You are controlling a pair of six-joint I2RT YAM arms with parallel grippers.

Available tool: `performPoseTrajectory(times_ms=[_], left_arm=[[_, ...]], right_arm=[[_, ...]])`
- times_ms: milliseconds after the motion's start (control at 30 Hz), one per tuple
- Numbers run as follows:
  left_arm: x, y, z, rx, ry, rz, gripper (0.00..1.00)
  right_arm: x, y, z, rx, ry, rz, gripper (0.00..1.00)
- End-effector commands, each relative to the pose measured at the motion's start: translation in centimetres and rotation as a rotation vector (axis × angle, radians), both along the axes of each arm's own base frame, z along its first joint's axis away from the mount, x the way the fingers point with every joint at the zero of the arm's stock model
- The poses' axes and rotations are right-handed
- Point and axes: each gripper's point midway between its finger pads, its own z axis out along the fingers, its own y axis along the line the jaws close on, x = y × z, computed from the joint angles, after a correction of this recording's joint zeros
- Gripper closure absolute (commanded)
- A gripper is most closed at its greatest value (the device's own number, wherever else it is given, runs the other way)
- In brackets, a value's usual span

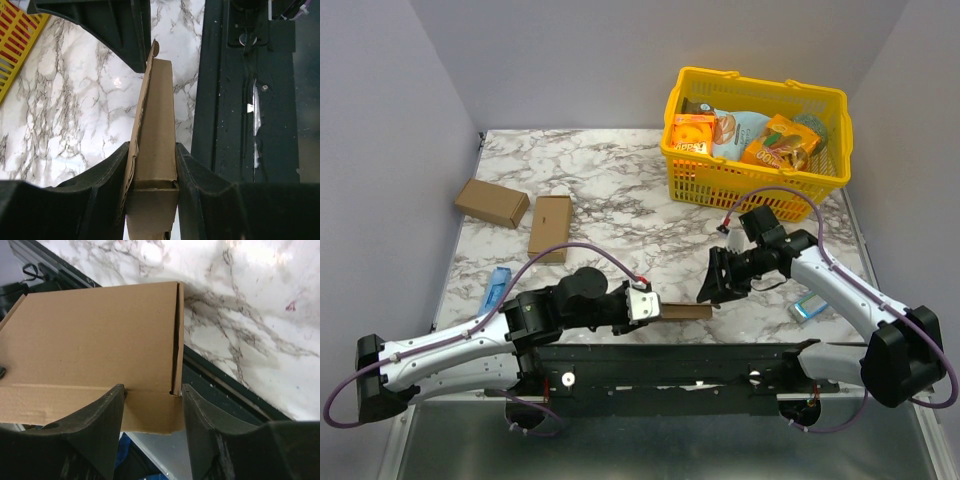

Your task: Fold the paper box

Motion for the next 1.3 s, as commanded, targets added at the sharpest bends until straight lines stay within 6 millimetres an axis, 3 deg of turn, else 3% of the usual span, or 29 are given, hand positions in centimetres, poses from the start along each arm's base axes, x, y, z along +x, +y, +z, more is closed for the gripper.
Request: performPoseTrajectory(times_ms=[0, 33, 167, 267, 400, 433, 600, 733, 933, 1133, 1267], left_arm=[[2.9, 1.8, -1.9, 0.112, -0.07, 0.175, 0.85], [2.9, 1.8, -2.0, 0.117, -0.071, 0.174, 0.85], [2.2, 1.5, -2.2, 0.109, -0.046, 0.146, 0.86], [1.1, 1.2, -2.4, 0.088, 0.002, 0.101, 0.87], [1.2, 1.4, -1.9, 0.055, 0.051, 0.116, 0.87], [1.2, 1.4, -1.6, 0.037, 0.065, 0.111, 0.87], [1.5, 1.5, 0.5, -0.105, 0.185, 0.042, 0.87], [0.5, 1.1, 1.1, -0.14, 0.265, -0.049, 0.87], [-0.4, 1.0, 2.1, -0.189, 0.346, -0.129, 0.87], [-0.1, 1.3, 3.0, -0.247, 0.424, -0.155, 0.87], [0.0, 1.4, 2.9, -0.25, 0.44, -0.149, 0.87]], right_arm=[[-5.0, -1.3, 0.7, -0.034, 0.195, 0.096, 0.45], [-5.0, -1.7, 0.9, -0.063, 0.195, 0.095, 0.46], [-2.0, -3.1, 1.5, -0.188, 0.008, 0.049, 0.42], [0.6, -3.1, 3.4, -0.178, -0.163, -0.006, 0.34], [2.6, -4.3, 5.2, -0.183, -0.352, -0.095, 0.31], [2.7, -4.5, 6.3, -0.158, -0.417, -0.117, 0.31], [2.1, -5.7, 6.8, -0.137, -0.624, -0.077, 0.36], [2.1, -4.4, 7.6, -0.033, -0.738, -0.034, 0.42], [2.7, -4.4, 5.4, -0.061, -0.713, -0.033, 0.46], [0.6, -2.3, 4.4, -0.018, -0.649, 0.103, 0.5], [-0.5, -1.7, 5.3, 0.008, -0.674, 0.136, 0.5]])
